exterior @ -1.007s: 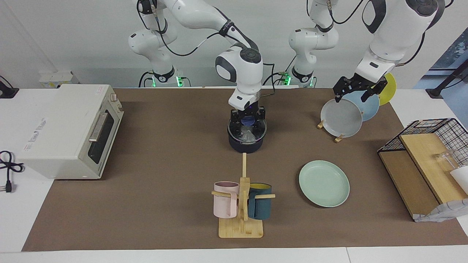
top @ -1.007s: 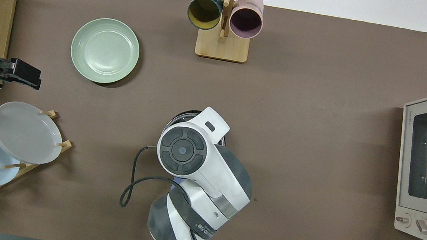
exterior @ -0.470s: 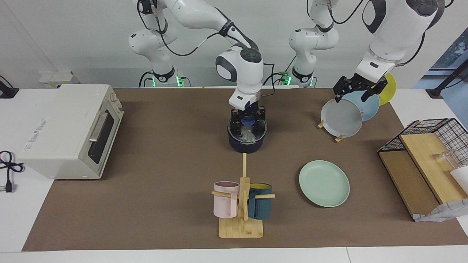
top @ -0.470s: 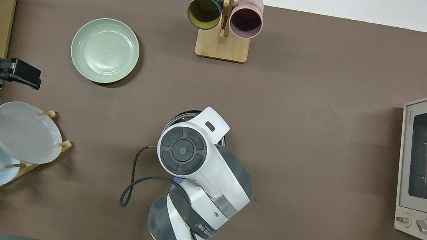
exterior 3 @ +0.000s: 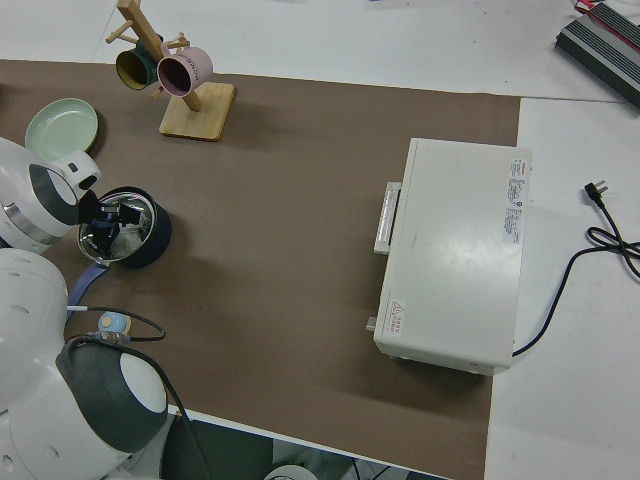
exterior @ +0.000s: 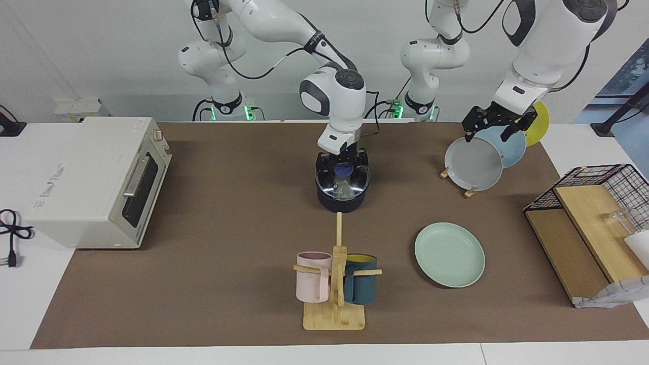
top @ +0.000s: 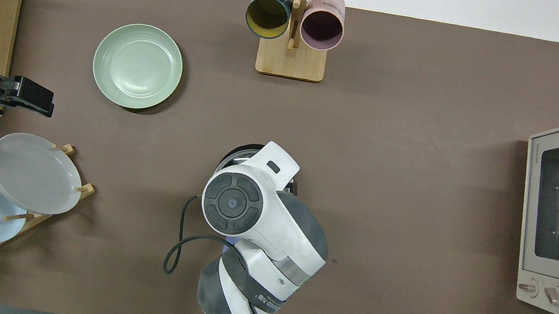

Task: Transfer vermicelli from plate to pot

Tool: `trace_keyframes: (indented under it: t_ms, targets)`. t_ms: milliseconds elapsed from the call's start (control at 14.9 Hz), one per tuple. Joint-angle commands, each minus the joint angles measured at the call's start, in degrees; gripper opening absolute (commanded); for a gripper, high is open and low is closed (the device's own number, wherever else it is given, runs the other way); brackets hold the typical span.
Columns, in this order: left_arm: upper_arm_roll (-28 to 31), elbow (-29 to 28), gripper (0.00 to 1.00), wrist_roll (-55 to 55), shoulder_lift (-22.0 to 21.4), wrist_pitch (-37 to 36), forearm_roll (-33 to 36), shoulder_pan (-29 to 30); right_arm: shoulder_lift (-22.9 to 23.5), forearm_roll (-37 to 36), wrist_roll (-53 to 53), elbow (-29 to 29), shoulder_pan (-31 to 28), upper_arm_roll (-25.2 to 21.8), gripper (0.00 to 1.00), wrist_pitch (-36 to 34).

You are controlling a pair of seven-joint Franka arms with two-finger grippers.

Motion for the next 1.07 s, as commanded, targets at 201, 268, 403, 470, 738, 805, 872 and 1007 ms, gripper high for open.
trace_keyframes:
  t_ms: [201,268,403,470,738,805,872,1007]
  targets:
    - [-0.4,-0.7,1.00,-0.1,-1.1,-0.2,-0.9,0.9,-0.4,-2.5,-0.9,5.3,-2.8,0.1,1.00,-5.5]
    - [-0.4,-0.7,1.00,-0.1,-1.1,-0.2,-0.9,0.9,-1.0,-2.4,-1.0,6.2,-3.3,0.1,1.00,-6.3]
    - [-0.4,-0.7,1.00,-0.1,-1.1,-0.2,-0.9,0.9,-1.2,-2.4,-1.0,9.0,-4.4,0.1,1.00,-9.0]
    - [-0.4,-0.7,1.00,-0.1,-1.1,-0.2,-0.9,0.9,-1.2,-2.3,-1.0,10.0,-4.7,0.1,1.00,-9.6]
    - [-0.4,-0.7,1.00,-0.1,-1.1,-0.2,-0.9,0.9,-2.3,-1.5,-0.6,7.0,-4.2,0.1,1.00,-7.9]
    - [-0.4,-0.7,1.00,-0.1,-1.1,-0.2,-0.9,0.8,-2.4,-1.5,-0.7,6.9,-4.3,0.1,1.00,-8.2]
    - [-0.4,-0.7,1.00,-0.1,-1.1,-0.2,-0.9,0.9,-2.4,-1.5,-0.8,7.0,-4.5,0.1,1.00,-8.6]
    - [-0.4,-0.7,1.00,-0.1,-1.1,-0.2,-0.9,0.9,-2.3,-1.6,-1.0,7.6,-5.5,0.1,1.00,-9.7]
